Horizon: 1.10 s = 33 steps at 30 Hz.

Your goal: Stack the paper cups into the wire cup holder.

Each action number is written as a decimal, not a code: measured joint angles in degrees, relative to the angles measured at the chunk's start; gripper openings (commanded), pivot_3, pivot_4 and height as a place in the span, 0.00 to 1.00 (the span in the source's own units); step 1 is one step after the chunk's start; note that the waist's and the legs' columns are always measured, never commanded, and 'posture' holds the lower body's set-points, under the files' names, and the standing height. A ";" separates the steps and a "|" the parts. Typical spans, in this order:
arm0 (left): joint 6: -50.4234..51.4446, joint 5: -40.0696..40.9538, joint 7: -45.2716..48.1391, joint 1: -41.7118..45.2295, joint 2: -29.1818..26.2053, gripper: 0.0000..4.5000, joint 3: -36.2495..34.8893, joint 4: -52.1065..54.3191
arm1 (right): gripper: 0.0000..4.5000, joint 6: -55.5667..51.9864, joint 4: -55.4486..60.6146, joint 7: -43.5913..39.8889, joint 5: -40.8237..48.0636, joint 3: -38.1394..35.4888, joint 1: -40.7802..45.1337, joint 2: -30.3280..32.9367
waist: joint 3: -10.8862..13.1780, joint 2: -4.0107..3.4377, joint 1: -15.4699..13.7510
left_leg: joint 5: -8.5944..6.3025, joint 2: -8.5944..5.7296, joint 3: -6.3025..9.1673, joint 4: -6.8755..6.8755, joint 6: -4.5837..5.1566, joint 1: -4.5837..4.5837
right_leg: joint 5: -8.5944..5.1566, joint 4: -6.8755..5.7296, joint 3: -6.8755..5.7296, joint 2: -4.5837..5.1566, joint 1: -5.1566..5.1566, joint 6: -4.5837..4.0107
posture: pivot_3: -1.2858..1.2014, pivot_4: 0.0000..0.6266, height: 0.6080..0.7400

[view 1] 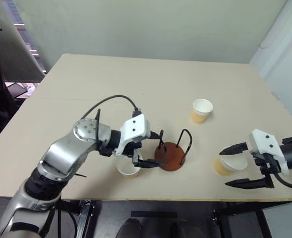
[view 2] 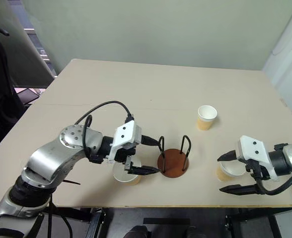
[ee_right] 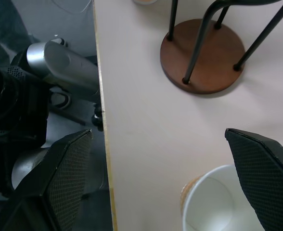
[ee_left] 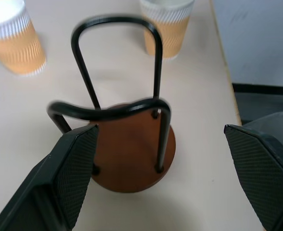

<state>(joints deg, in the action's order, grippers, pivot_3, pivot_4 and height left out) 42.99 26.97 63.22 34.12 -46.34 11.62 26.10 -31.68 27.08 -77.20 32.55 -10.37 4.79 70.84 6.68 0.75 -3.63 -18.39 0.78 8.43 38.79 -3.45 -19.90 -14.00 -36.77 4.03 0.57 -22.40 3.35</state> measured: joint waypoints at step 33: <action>-9.20 11.53 9.95 -16.07 -15.12 1.00 -29.66 -3.60 | 0.01 5.68 -8.23 2.19 -14.85 11.61 3.55 -0.84 | -0.03 0.09 0.67 | -0.05 0.49 -0.30 -0.62 0.05 -0.17 | -0.04 -0.19 0.68 0.14 -0.93 -0.09 | 0.52 0.24 1.00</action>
<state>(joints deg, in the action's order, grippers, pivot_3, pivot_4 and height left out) 33.79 38.51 73.17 18.05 -61.46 -18.04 22.50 -26.00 18.85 -75.01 17.69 1.24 8.34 70.00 6.65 0.84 -2.97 -18.44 1.27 8.13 38.17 -3.40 -20.07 -14.04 -36.96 4.71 0.71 -23.33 3.27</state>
